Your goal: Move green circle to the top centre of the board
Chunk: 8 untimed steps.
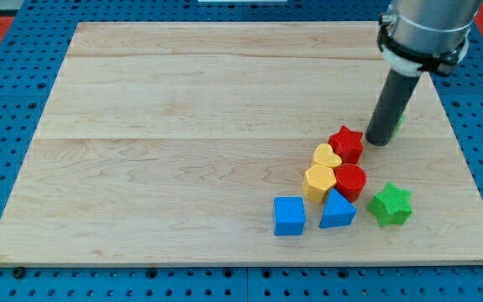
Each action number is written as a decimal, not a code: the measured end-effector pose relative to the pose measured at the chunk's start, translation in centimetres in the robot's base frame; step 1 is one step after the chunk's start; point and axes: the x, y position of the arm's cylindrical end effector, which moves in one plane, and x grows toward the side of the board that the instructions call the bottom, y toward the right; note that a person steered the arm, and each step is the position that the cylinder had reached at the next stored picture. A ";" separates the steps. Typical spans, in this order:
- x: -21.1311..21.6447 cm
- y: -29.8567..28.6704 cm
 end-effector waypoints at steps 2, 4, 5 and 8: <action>0.7 3.7; -5.5 -4.7; -9.8 -5.3; -16.9 -13.0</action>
